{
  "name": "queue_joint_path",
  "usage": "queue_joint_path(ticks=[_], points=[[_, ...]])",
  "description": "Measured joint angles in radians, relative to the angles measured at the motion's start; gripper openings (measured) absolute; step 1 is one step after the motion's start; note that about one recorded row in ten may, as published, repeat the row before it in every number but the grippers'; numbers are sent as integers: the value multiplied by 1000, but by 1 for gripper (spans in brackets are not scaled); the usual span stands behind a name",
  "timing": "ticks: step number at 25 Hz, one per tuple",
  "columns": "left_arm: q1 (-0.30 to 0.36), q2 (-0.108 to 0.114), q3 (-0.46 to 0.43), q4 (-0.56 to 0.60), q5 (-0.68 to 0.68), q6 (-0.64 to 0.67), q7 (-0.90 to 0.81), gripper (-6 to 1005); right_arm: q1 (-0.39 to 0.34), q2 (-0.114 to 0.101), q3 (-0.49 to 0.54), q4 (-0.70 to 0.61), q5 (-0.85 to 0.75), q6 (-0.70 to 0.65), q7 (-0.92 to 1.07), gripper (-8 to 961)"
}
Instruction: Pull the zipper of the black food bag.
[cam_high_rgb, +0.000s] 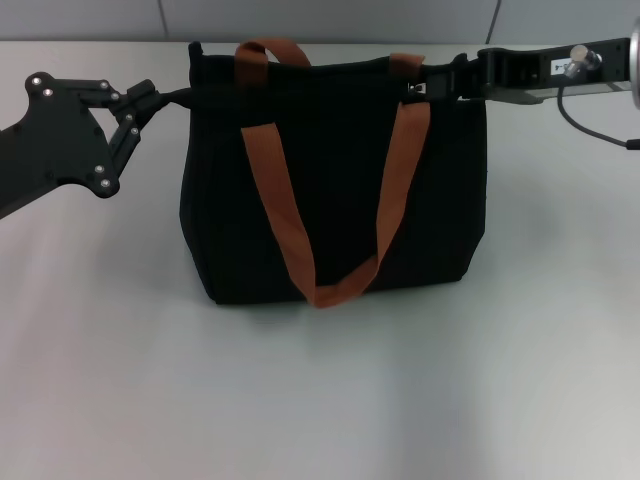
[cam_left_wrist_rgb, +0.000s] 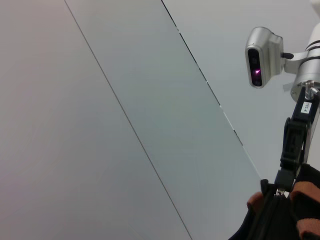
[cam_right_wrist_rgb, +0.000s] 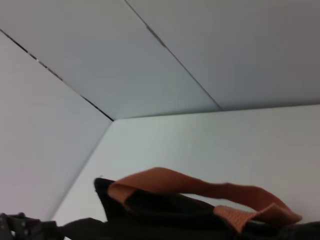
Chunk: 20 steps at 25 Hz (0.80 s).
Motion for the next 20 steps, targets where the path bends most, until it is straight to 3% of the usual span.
queue_joint_path(ticks=[3, 10, 16, 19, 20], points=[[0, -2, 0, 0, 0, -1, 0, 66, -4, -1, 21, 20, 48, -9, -49, 36], [-2, -6, 1, 0, 0, -1, -2, 22, -5, -15, 187, 197, 271, -119, -315, 44], [-3, -6, 2, 0, 1, 6, -21, 18, -38, -49, 295, 335, 425, -294, -613, 216], [-3, -4, 7, 0, 2, 8, -54, 18, -79, -66, 315, 439, 484, -453, -913, 360], [-3, -4, 7, 0, 2, 8, -54, 18, -79, -66, 315, 439, 484, -453, -913, 408]])
